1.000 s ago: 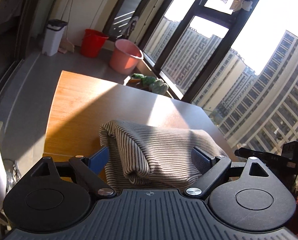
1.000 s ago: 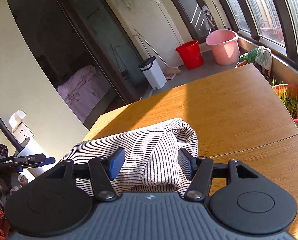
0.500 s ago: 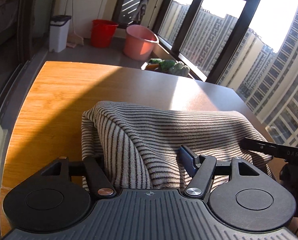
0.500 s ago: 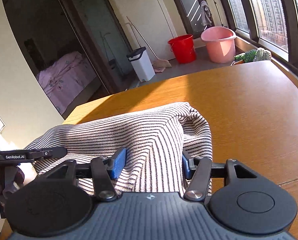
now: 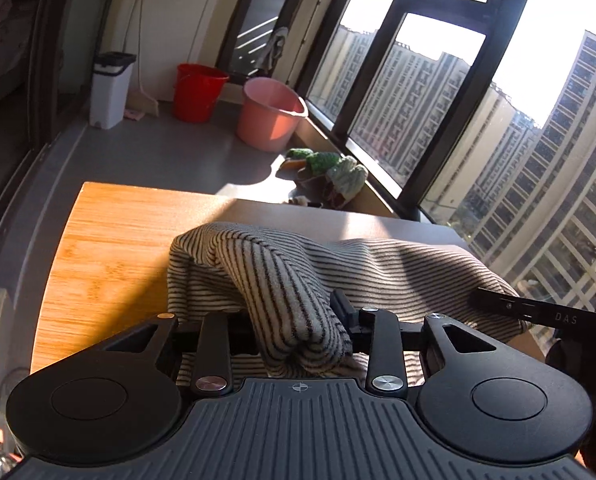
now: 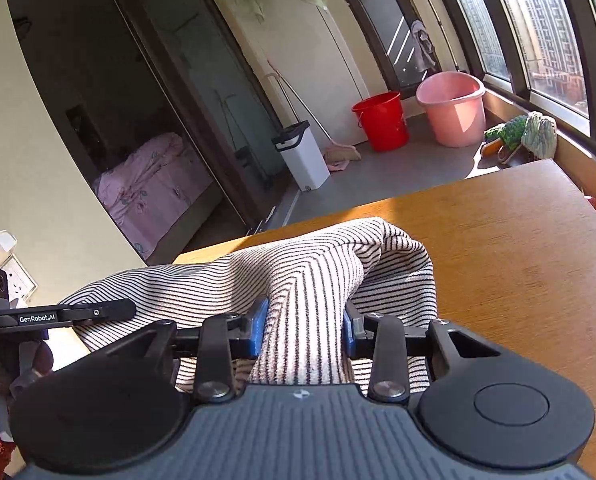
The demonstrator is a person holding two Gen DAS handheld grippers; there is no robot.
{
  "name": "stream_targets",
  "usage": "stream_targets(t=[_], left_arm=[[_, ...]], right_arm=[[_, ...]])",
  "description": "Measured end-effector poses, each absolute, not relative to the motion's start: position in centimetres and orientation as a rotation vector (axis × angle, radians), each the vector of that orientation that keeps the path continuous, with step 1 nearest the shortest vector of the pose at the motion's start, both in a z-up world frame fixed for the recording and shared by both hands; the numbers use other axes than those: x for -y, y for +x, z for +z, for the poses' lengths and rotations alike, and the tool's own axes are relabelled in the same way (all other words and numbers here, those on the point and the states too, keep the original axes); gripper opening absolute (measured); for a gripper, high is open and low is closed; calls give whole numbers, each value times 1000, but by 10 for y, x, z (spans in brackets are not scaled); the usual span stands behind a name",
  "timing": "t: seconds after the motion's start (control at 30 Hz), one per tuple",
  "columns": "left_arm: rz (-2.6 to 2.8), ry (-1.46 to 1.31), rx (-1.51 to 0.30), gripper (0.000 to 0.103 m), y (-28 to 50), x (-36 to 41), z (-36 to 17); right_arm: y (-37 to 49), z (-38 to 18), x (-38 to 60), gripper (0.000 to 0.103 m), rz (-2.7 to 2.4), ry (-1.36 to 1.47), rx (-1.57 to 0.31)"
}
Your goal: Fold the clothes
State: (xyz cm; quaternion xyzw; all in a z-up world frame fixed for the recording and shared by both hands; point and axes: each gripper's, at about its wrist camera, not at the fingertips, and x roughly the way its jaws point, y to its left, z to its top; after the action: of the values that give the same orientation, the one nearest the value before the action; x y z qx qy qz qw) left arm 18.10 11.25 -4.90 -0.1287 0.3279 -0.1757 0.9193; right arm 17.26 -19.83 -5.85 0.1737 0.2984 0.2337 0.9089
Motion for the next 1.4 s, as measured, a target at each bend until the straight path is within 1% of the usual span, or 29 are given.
stream_targets(t=[0.17,0.4,0.5,0.57,0.63,0.7,0.73,0.77,0.83,0.93,1.0,1.1,1.2,1.3,1.4], left_arm=[[-406,-229,-657,36,143,-107,-52],[-394,-295,-752,36,121,-118,-88],[-413,-303,-755,36,112,-122,-87],[-416,-283,-767,38,107,-123,-87],[-405,-250,-771,45,100,-123,-87],[-387,-228,-755,52,91,-127,-80],[-382,-238,-736,54,87,-130,-74],[-378,-249,-714,60,83,-134,-67],[-380,-275,-670,76,76,-141,-53],[-442,-324,-605,88,69,-141,-33],[-517,-361,-619,96,72,-132,-32],[-584,-392,-722,96,85,-106,-52],[-560,-380,-821,96,102,-85,-77],[-532,-390,-834,98,121,-80,-87],[-505,-422,-854,98,151,-84,-86]], right_arm=[[141,-58,208,35,508,364,-605],[119,-84,218,35,483,388,-664],[111,-86,220,39,482,365,-680],[106,-89,220,51,450,322,-695],[100,-90,224,52,451,325,-696],[94,-87,229,57,455,345,-688],[92,-84,231,75,446,344,-677],[88,-78,233,102,414,329,-655],[84,-63,237,103,407,304,-589],[80,-42,241,103,421,290,-493],[86,-30,238,103,477,312,-444],[102,-29,221,103,550,330,-438],[123,-46,199,103,584,314,-527],[141,-72,180,103,541,277,-639],[144,-88,173,103,444,210,-647]])
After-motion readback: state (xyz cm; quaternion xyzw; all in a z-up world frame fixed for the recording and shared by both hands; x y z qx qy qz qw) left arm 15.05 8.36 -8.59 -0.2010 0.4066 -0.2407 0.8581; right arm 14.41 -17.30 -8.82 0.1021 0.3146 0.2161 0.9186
